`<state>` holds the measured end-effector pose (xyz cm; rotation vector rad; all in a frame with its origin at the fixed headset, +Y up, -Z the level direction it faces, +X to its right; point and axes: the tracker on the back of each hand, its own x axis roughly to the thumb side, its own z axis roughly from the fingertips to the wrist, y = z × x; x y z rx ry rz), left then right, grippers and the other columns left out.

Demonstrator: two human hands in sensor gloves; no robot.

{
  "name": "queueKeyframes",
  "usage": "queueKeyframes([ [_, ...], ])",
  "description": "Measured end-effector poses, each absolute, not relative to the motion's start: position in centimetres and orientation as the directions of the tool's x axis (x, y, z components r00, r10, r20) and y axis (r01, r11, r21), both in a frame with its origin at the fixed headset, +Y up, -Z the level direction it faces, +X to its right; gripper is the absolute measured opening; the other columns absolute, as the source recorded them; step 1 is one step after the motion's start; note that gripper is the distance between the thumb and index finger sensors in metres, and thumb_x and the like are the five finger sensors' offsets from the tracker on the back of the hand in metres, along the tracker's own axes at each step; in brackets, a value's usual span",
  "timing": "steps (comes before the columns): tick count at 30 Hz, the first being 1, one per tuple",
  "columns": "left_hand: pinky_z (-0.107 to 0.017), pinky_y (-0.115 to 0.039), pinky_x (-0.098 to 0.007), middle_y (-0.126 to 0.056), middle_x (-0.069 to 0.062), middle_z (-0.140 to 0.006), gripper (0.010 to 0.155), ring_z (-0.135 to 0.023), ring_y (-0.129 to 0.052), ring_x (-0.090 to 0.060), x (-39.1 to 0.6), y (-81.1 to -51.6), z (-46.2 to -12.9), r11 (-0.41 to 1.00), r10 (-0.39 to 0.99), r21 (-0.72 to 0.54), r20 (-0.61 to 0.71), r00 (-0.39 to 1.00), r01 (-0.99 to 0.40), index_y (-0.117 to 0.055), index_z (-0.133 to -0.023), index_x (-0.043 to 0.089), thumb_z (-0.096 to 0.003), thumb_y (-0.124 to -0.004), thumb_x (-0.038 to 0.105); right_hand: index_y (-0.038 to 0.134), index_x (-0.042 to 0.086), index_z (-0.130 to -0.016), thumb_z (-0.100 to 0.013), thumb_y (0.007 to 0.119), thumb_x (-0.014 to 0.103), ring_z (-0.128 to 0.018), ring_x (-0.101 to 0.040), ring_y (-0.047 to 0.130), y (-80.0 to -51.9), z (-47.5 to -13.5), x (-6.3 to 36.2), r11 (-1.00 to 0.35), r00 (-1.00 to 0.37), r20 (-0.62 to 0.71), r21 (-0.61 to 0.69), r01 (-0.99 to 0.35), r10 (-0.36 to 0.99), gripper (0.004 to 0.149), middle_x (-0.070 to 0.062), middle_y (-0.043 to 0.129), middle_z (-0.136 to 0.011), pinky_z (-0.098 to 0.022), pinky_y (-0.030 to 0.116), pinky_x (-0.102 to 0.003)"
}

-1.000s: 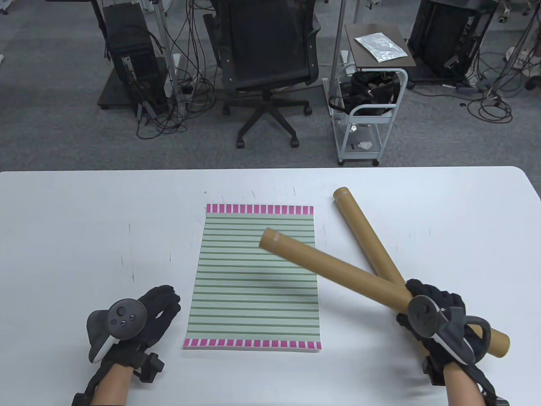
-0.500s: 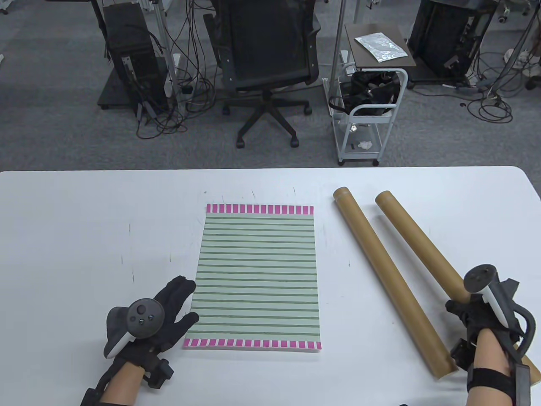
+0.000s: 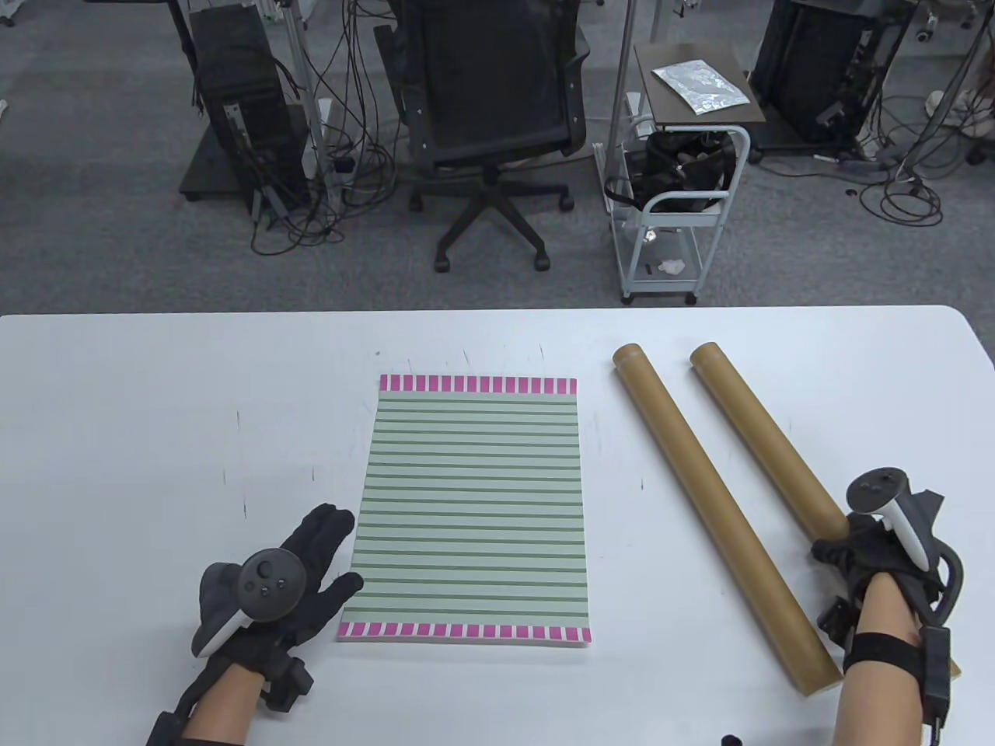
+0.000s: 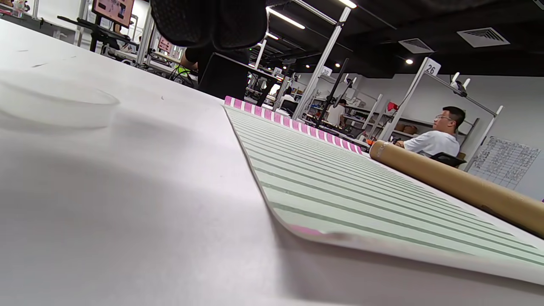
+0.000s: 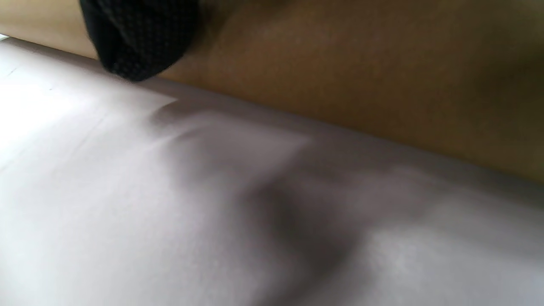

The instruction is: Roll up mouse pads and store in mailing tubes

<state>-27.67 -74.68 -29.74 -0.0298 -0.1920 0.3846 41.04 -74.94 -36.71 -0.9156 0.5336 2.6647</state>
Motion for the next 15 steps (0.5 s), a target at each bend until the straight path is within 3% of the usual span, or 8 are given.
queueKeyframes([
  [4, -0.083, -0.064, -0.034, -0.036, 0.014, -0.12, 0.075, -0.11, -0.06, -0.015, -27.3, -74.9, -29.7, 0.928, 0.372, -0.08, 0.188, 0.909, -0.364, -0.029, -0.105, 0.053, -0.039, -0.062, 0.067, 0.038, 0.017, -0.108, -0.039, 0.074, 0.047, -0.096, -0.036, 0.058, -74.1, -36.2, 41.0, -0.883, -0.764, -0.636, 0.291, -0.368, 0.109, 0.084, -0.009, 0.05, -0.11, -0.075, 0.049, -0.057],
  [9, -0.087, -0.057, -0.031, -0.035, 0.014, -0.12, 0.077, -0.115, -0.047, -0.014, -26.2, -75.1, -29.7, 0.938, 0.346, -0.1, 0.22, 0.912, -0.331, -0.033, -0.107, 0.046, -0.0387, -0.063, 0.067, 0.035, 0.016, -0.109, -0.038, 0.074, 0.049, -0.099, -0.041, 0.053, -68.4, -34.9, 39.9, -0.969, -0.802, -0.589, 0.123, -0.214, 0.102, 0.088, -0.014, 0.046, -0.112, -0.075, 0.045, -0.059],
  [13, -0.088, -0.055, -0.033, -0.038, 0.013, -0.121, 0.078, -0.116, -0.047, -0.016, -25.0, -74.8, -29.2, 0.961, 0.277, -0.092, 0.263, 0.924, -0.262, -0.037, -0.108, 0.043, -0.0381, -0.063, 0.067, 0.036, 0.014, -0.11, -0.039, 0.074, 0.049, -0.098, -0.043, 0.055, -65.1, -33.4, 35.1, -0.987, -0.903, -0.399, -0.029, -0.158, 0.156, 0.088, -0.016, 0.047, -0.113, -0.074, 0.049, -0.06],
  [15, -0.087, -0.057, -0.034, -0.041, 0.012, -0.121, 0.078, -0.115, -0.05, -0.017, -24.4, -74.7, -28.9, 0.97, 0.244, -0.091, 0.286, 0.927, -0.227, -0.04, -0.108, 0.042, -0.0378, -0.064, 0.067, 0.036, 0.014, -0.11, -0.039, 0.074, 0.05, -0.099, -0.044, 0.054, -64.6, -32.7, 31.2, -0.996, -0.954, -0.287, -0.028, -0.082, 0.086, 0.089, -0.017, 0.046, -0.113, -0.074, 0.049, -0.06],
])
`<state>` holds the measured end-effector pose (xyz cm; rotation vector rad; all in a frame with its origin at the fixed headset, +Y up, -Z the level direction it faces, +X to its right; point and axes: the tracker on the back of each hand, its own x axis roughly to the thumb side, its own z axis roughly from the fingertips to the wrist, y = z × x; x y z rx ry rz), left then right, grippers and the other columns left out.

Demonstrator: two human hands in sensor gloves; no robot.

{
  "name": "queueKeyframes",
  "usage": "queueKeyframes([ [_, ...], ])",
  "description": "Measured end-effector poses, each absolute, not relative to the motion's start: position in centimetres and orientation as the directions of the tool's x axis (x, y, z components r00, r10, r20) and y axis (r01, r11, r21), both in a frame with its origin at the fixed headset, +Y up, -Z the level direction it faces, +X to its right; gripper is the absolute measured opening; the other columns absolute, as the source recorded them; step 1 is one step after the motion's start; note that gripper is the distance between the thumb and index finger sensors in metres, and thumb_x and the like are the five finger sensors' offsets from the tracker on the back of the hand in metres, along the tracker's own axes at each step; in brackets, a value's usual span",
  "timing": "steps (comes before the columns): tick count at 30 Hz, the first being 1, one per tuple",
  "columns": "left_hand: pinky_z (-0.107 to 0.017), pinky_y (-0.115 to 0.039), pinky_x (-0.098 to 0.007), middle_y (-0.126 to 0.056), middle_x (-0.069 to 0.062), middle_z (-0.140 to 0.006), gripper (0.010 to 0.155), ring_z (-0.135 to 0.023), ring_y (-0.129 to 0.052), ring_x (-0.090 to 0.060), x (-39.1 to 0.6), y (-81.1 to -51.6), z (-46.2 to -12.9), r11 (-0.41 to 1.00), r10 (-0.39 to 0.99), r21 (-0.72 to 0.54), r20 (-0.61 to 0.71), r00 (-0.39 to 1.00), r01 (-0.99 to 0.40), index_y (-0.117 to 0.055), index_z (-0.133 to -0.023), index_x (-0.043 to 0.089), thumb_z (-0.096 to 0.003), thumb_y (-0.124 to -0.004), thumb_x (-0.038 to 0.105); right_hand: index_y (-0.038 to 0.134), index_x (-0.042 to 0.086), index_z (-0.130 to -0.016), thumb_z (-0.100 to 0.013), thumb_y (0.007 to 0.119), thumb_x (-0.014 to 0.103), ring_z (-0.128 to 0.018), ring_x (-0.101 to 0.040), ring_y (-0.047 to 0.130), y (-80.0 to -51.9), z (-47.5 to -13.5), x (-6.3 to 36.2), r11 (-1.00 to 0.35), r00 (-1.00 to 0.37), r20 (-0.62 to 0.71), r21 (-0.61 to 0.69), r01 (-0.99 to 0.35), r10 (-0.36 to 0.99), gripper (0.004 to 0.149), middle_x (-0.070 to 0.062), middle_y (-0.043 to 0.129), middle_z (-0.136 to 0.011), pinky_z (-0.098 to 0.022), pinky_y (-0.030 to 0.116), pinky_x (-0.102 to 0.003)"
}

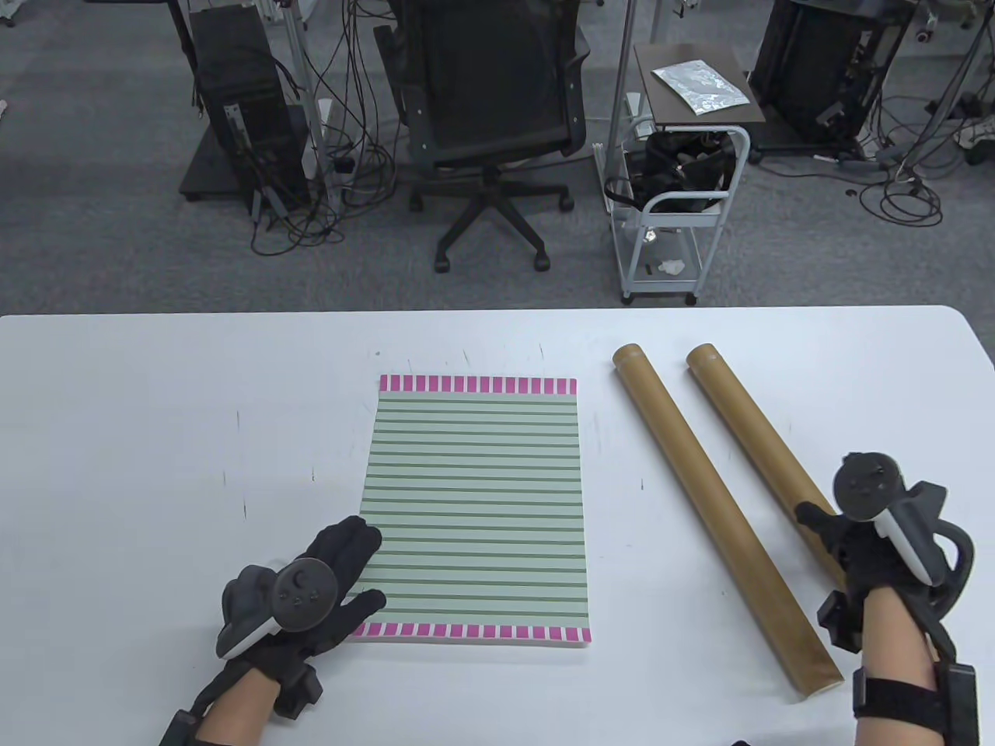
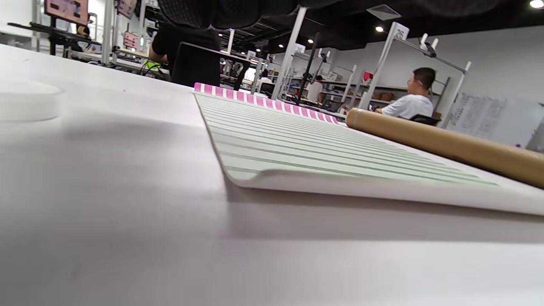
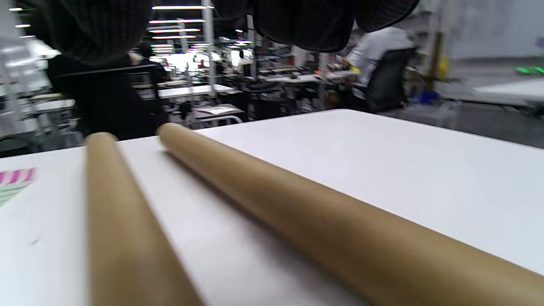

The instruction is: Roll up mouse pads and store in mailing tubes

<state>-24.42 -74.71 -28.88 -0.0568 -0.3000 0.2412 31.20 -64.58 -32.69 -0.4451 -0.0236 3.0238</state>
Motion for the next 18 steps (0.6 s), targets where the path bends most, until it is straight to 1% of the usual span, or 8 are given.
queueKeyframes([
  [2, -0.086, -0.059, -0.034, -0.044, 0.011, -0.12, 0.078, -0.114, -0.054, -0.018, -23.9, -74.7, -28.7, 0.98, 0.2, -0.088, 0.307, 0.931, -0.181, -0.043, -0.108, 0.041, -0.0374, -0.065, 0.067, 0.033, 0.014, -0.111, -0.038, 0.074, 0.052, -0.1, -0.044, 0.052, -64.6, -31.7, 26.4, -1.0, -0.99, -0.142, -0.001, 0.02, -0.02, 0.091, -0.017, 0.043, -0.114, -0.074, 0.048, -0.061],
  [6, -0.084, -0.062, -0.037, -0.048, 0.008, -0.12, 0.081, -0.113, -0.057, -0.021, -22.7, -75.6, -29.1, 0.981, 0.143, -0.173, 0.321, 0.936, -0.091, -0.046, -0.108, 0.038, -0.0365, -0.066, 0.068, 0.03, 0.017, -0.111, -0.038, 0.073, 0.054, -0.102, -0.043, 0.05, -66.7, -29.1, 18.3, -0.994, -0.991, 0.084, 0.001, 0.107, -0.107, 0.093, -0.015, 0.041, -0.116, -0.075, 0.049, -0.06],
  [9, -0.082, -0.064, -0.036, -0.05, 0.007, -0.119, 0.082, -0.112, -0.059, -0.021, -22.2, -76.2, -29.1, 0.978, 0.086, -0.207, 0.332, 0.939, -0.016, -0.047, -0.108, 0.037, -0.0347, -0.069, 0.068, 0.028, 0.018, -0.111, -0.037, 0.071, 0.057, -0.103, -0.043, 0.048, -69.1, -27.6, 13.9, -0.99, -0.97, 0.224, 0.081, 0.112, -0.091, 0.094, -0.014, 0.038, -0.117, -0.075, 0.048, -0.06],
  [10, -0.081, -0.067, -0.034, -0.054, 0.009, -0.118, 0.08, -0.11, -0.063, -0.02, -21.9, -76.1, -28.9, 0.982, 0.076, -0.188, 0.351, 0.933, -0.01, -0.05, -0.106, 0.039, -0.0343, -0.07, 0.068, 0.023, 0.018, -0.111, -0.037, 0.067, 0.059, -0.104, -0.044, 0.044, -70.1, -27.2, 12.3, -0.985, -0.956, 0.291, 0.143, 0.094, -0.049, 0.095, -0.016, 0.026, -0.117, -0.076, 0.047, -0.06],
  [11, -0.077, -0.073, -0.03, -0.066, 0.011, -0.112, 0.074, -0.103, -0.075, -0.016, -21.6, -75.9, -28.7, 0.987, 0.08, -0.162, 0.371, 0.925, -0.02, -0.058, -0.102, 0.041, -0.0342, -0.07, 0.068, 0.019, 0.019, -0.11, -0.038, 0.064, 0.061, -0.104, -0.044, 0.04, -70.7, -26.8, 11.1, -0.983, -0.936, 0.35, 0.176, 0.041, 0.024, 0.095, -0.017, 0.016, -0.116, -0.076, 0.045, -0.059],
  [13, -0.07, -0.078, -0.028, -0.076, 0.011, -0.105, 0.07, -0.094, -0.084, -0.016, -21.0, -75.5, -28.6, 0.989, 0.073, -0.146, 0.395, 0.916, -0.016, -0.067, -0.098, 0.042, -0.0332, -0.071, 0.068, 0.02, 0.019, -0.11, -0.038, 0.063, 0.062, -0.104, -0.047, 0.04, -71.8, -26.1, 8.7, -0.976, -0.908, 0.386, 0.197, -0.09, 0.162, 0.095, -0.017, 0.013, -0.116, -0.075, 0.045, -0.061],
  [14, -0.067, -0.08, -0.027, -0.08, 0.01, -0.101, 0.069, -0.089, -0.088, -0.015, -20.8, -75.2, -28.5, 0.991, 0.051, -0.132, 0.401, 0.915, 0.003, -0.069, -0.096, 0.041, -0.0326, -0.072, 0.068, 0.021, 0.019, -0.11, -0.037, 0.065, 0.061, -0.104, -0.047, 0.04, -72.0, -26.0, 8.3, -0.974, -0.903, 0.393, 0.204, -0.097, 0.172, 0.095, -0.017, 0.014, -0.116, -0.075, 0.045, -0.062],
  [18, -0.058, -0.086, -0.026, -0.089, 0.009, -0.093, 0.068, -0.078, -0.096, -0.015, -19.7, -75.2, -28.1, 0.985, -0.058, -0.127, 0.415, 0.908, 0.121, -0.076, -0.091, 0.04, -0.0298, -0.073, 0.07, 0.014, 0.021, -0.109, -0.035, 0.068, 0.062, -0.105, -0.049, 0.034, -73.9, -26.2, 5.9, -0.951, -0.902, 0.429, 0.293, 0.097, 0.041, 0.1, -0.016, 0.009, -0.115, -0.076, 0.043, -0.064],
])
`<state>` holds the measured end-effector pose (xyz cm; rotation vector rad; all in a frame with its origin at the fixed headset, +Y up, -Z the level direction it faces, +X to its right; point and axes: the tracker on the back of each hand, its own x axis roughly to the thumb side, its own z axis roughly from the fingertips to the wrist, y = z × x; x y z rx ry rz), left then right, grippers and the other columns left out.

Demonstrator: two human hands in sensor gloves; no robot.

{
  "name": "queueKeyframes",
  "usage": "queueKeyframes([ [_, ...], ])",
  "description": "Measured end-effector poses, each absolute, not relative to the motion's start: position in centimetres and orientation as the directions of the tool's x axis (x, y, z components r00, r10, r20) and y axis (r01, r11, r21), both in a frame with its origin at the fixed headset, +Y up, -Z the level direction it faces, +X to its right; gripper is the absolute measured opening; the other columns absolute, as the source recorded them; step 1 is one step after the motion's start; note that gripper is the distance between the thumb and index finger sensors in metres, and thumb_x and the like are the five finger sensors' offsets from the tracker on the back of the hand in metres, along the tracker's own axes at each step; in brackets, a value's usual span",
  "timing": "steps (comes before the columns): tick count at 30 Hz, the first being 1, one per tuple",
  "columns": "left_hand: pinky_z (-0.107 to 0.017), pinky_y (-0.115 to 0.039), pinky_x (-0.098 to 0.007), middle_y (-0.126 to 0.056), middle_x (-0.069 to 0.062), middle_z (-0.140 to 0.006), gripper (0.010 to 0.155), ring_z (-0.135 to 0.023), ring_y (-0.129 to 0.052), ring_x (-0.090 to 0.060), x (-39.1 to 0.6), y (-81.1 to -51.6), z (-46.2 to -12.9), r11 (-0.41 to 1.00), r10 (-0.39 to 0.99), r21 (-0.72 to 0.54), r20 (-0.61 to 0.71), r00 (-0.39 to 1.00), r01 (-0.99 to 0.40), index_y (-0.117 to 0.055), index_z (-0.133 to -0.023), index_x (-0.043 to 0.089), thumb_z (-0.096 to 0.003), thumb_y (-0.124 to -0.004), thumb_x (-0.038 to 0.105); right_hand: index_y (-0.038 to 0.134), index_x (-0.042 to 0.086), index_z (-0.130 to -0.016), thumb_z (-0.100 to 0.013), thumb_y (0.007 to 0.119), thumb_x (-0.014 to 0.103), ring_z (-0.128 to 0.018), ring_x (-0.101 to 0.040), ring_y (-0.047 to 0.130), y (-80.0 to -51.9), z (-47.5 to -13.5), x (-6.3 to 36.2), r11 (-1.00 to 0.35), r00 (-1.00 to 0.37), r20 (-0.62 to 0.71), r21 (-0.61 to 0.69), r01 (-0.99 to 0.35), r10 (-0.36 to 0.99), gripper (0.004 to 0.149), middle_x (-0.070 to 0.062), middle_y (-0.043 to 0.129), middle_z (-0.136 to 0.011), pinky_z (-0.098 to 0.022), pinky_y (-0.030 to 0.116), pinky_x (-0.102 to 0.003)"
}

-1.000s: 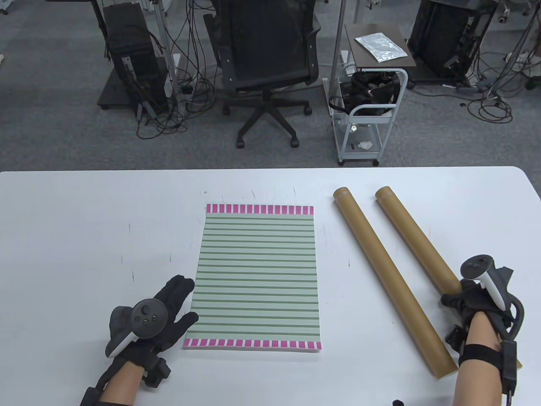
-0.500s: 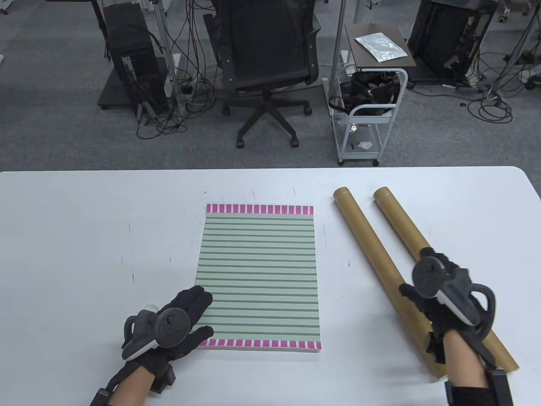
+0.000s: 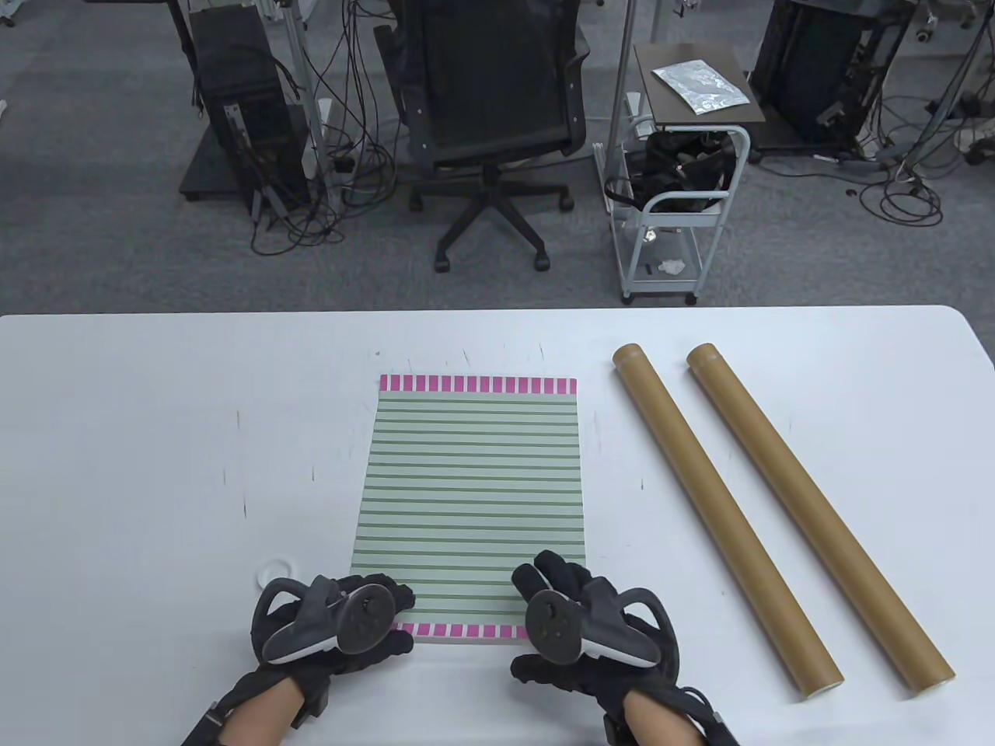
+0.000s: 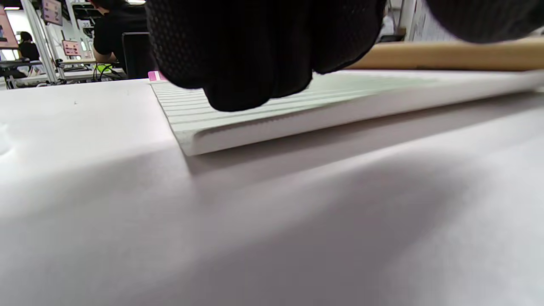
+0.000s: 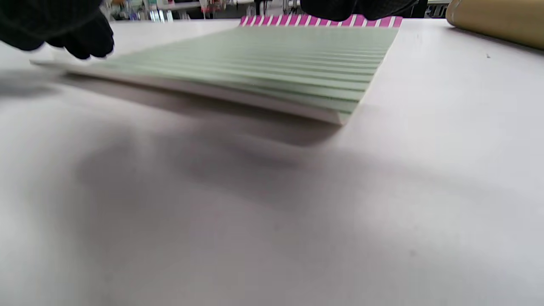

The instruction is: Roll up mouse pads and store in mailing tubes

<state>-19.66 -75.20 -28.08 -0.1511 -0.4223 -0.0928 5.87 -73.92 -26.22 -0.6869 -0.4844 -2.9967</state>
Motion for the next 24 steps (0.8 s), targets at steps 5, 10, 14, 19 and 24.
queueKeyframes([
  [5, -0.063, -0.082, -0.025, -0.082, 0.012, -0.097, 0.073, -0.083, -0.089, -0.013, -19.0, -76.1, -28.1, 0.959, -0.121, -0.194, 0.379, 0.917, 0.207, -0.072, -0.094, 0.043, -0.0265, -0.076, 0.071, 0.012, 0.021, -0.108, -0.036, 0.071, 0.059, -0.106, -0.044, 0.031, -75.7, -26.0, 6.0, -0.919, -0.909, 0.417, 0.367, 0.145, 0.023, 0.101, -0.015, 0.007, -0.114, -0.076, 0.043, -0.062],
  [10, -0.064, -0.081, -0.024, -0.076, 0.012, -0.1, 0.074, -0.087, -0.086, -0.012, -17.9, -76.4, -27.3, 0.931, -0.252, -0.159, 0.373, 0.893, 0.329, -0.067, -0.096, 0.044, -0.0271, -0.079, 0.067, 0.028, 0.024, -0.107, -0.035, 0.074, 0.055, -0.106, -0.035, 0.032, -77.1, -25.7, 6.4, -0.927, -0.912, 0.409, 0.327, 0.185, -0.038, 0.091, -0.009, 0.024, -0.115, -0.076, 0.049, -0.057],
  [14, -0.061, -0.083, -0.021, -0.08, 0.015, -0.096, 0.063, -0.083, -0.089, -0.01, -17.8, -76.3, -27.3, 0.937, -0.258, -0.139, 0.344, 0.903, 0.321, -0.07, -0.091, 0.046, -0.0307, -0.081, 0.06, 0.059, 0.025, -0.097, -0.036, 0.075, 0.048, -0.093, -0.031, 0.063, -76.8, -25.3, 6.4, -0.979, -0.916, 0.387, 0.121, 0.161, -0.103, 0.068, -0.007, 0.055, -0.106, -0.069, 0.065, -0.047],
  [19, -0.051, -0.087, -0.018, -0.09, 0.017, -0.08, 0.04, -0.067, -0.097, -0.007, -18.3, -76.1, -27.5, 0.959, -0.199, -0.128, 0.322, 0.925, 0.251, -0.081, -0.077, 0.048, -0.0364, -0.081, 0.05, 0.073, 0.033, -0.076, -0.039, 0.076, 0.039, -0.071, -0.018, 0.084, -76.5, -25.8, 6.6, -0.979, -0.932, 0.313, 0.033, 0.202, -0.182, 0.038, 0.003, 0.076, -0.086, -0.056, 0.078, -0.034],
  [24, -0.048, -0.087, -0.017, -0.093, 0.016, -0.075, 0.039, -0.062, -0.099, -0.006, -18.6, -76.1, -27.6, 0.968, -0.182, -0.103, 0.341, 0.922, 0.229, -0.084, -0.075, 0.046, -0.0367, -0.08, 0.049, 0.075, 0.037, -0.075, -0.038, 0.076, 0.04, -0.065, -0.015, 0.088, -76.5, -26.2, 7.1, -0.984, -0.946, 0.287, 0.05, 0.17, -0.149, 0.037, 0.005, 0.079, -0.083, -0.052, 0.08, -0.031],
])
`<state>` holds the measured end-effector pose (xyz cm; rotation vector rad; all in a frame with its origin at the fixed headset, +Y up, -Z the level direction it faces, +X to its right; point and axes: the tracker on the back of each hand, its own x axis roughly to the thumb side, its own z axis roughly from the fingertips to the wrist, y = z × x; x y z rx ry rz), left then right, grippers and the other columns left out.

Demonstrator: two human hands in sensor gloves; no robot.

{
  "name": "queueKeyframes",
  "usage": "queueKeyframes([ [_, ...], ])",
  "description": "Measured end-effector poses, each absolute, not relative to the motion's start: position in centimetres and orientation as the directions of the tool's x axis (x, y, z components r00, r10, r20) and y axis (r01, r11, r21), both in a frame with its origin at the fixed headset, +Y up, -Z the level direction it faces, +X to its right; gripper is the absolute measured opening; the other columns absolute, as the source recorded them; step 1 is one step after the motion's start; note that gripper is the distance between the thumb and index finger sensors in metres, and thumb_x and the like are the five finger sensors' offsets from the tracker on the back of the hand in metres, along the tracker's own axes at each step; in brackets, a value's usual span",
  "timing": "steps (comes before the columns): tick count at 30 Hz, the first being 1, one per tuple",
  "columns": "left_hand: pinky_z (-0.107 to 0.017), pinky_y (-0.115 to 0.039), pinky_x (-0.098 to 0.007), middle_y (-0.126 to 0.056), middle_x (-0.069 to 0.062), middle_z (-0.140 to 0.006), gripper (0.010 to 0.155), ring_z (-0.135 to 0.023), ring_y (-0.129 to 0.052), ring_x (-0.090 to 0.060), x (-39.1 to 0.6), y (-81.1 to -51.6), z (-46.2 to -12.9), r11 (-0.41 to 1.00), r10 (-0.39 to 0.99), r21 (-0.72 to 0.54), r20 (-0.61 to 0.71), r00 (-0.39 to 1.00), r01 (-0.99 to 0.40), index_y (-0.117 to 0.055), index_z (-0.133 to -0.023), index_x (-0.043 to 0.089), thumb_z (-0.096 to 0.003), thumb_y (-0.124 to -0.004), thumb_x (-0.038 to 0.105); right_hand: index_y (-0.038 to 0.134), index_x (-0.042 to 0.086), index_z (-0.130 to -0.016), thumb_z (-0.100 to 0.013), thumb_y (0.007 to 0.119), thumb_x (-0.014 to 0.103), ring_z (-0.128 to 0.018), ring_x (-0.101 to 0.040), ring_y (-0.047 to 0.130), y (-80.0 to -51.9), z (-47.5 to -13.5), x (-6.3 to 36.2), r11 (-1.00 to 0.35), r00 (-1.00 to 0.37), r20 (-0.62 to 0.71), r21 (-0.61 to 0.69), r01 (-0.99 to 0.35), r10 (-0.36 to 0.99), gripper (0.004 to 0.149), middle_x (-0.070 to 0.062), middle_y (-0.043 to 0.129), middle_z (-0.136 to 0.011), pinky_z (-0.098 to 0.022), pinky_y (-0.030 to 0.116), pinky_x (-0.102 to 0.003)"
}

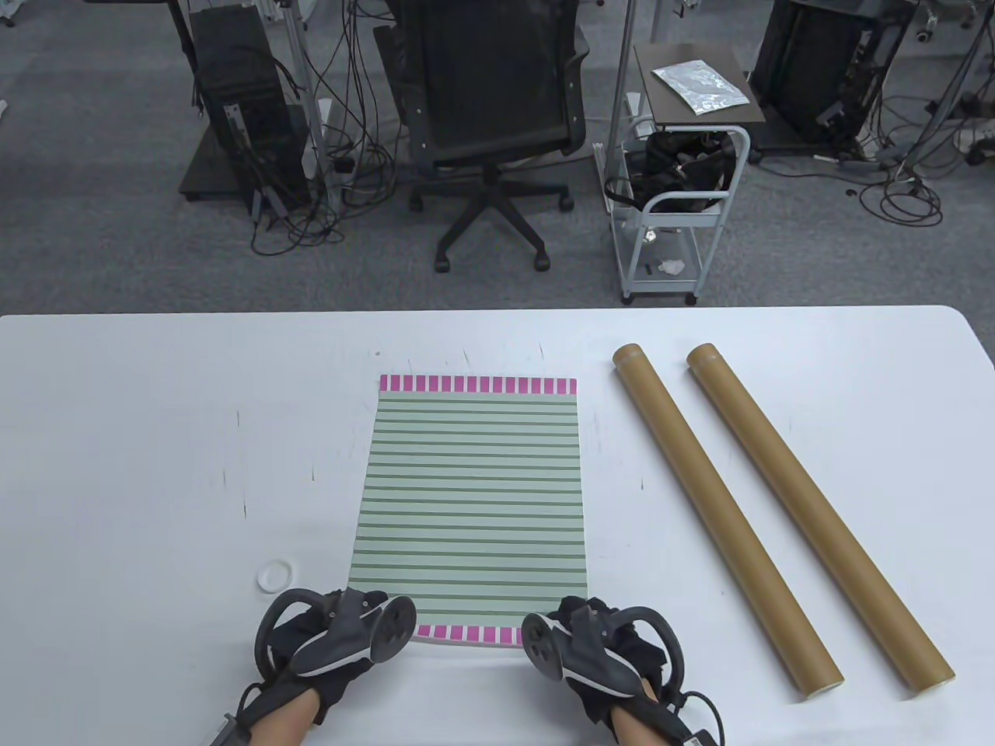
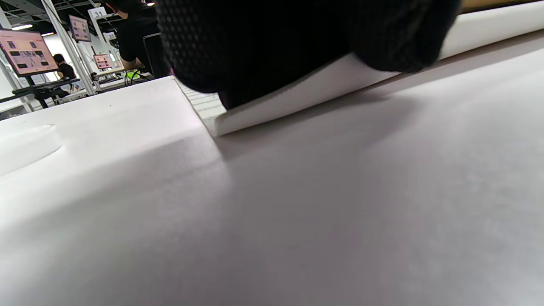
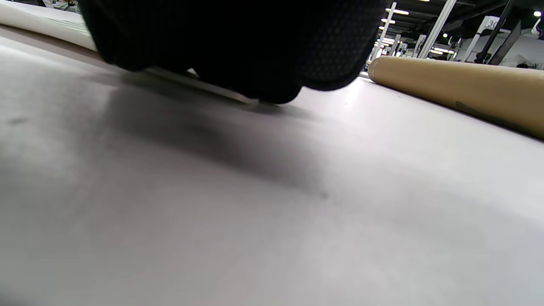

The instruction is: Roll up mouse pads and store in mailing tubes

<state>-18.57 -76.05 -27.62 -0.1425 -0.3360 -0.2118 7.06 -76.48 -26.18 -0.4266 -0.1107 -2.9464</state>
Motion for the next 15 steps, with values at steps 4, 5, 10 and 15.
queueKeyframes([
  [4, -0.051, -0.087, -0.018, -0.093, 0.016, -0.076, 0.039, -0.064, -0.098, -0.007, -19.01, -76.03, -27.29, 0.972, -0.126, -0.143, 0.346, 0.93, 0.185, -0.084, -0.076, 0.045, -0.0374, -0.079, 0.048, 0.065, 0.035, -0.088, -0.035, 0.075, 0.046, -0.069, -0.016, 0.083, -76.94, -26.22, 7.18, -0.981, -0.948, 0.282, 0.08, 0.179, -0.15, 0.055, 0.003, 0.073, -0.089, -0.058, 0.076, -0.035],
  [5, -0.054, -0.085, -0.019, -0.091, 0.017, -0.079, 0.039, -0.068, -0.096, -0.007, -19.17, -76.07, -27.16, 0.973, -0.105, -0.158, 0.335, 0.936, 0.166, -0.083, -0.077, 0.046, -0.0379, -0.078, 0.048, 0.066, 0.036, -0.087, -0.037, 0.075, 0.043, -0.069, -0.016, 0.084, -76.94, -26.28, 7.11, -0.981, -0.943, 0.291, 0.056, 0.186, -0.162, 0.051, 0.004, 0.074, -0.087, -0.058, 0.076, -0.035],
  [10, -0.059, -0.084, -0.022, -0.09, 0.018, -0.08, 0.038, -0.073, -0.094, -0.008, -19.17, -75.94, -27.13, 0.964, -0.09, -0.205, 0.351, 0.932, 0.17, -0.084, -0.075, 0.046, -0.0369, -0.08, 0.047, 0.078, 0.034, -0.076, -0.036, 0.078, 0.034, -0.06, -0.013, 0.091, -76.22, -26.33, 6.83, -0.983, -0.938, 0.311, 0.053, 0.175, -0.15, 0.04, 0.006, 0.086, -0.075, -0.053, 0.081, -0.033],
  [15, -0.049, -0.088, -0.022, -0.093, 0.012, -0.075, 0.04, -0.062, -0.099, -0.011, -18.8, -75.84, -26.83, 0.948, -0.099, -0.252, 0.342, 0.935, 0.192, -0.085, -0.075, 0.044, -0.0352, -0.083, 0.049, 0.076, 0.031, -0.077, -0.034, 0.078, 0.043, -0.063, -0.017, 0.09, -76.22, -26.41, 7.26, -0.972, -0.954, 0.293, 0.196, 0.127, -0.065, 0.044, 0.003, 0.083, -0.078, -0.053, 0.08, -0.037],
])
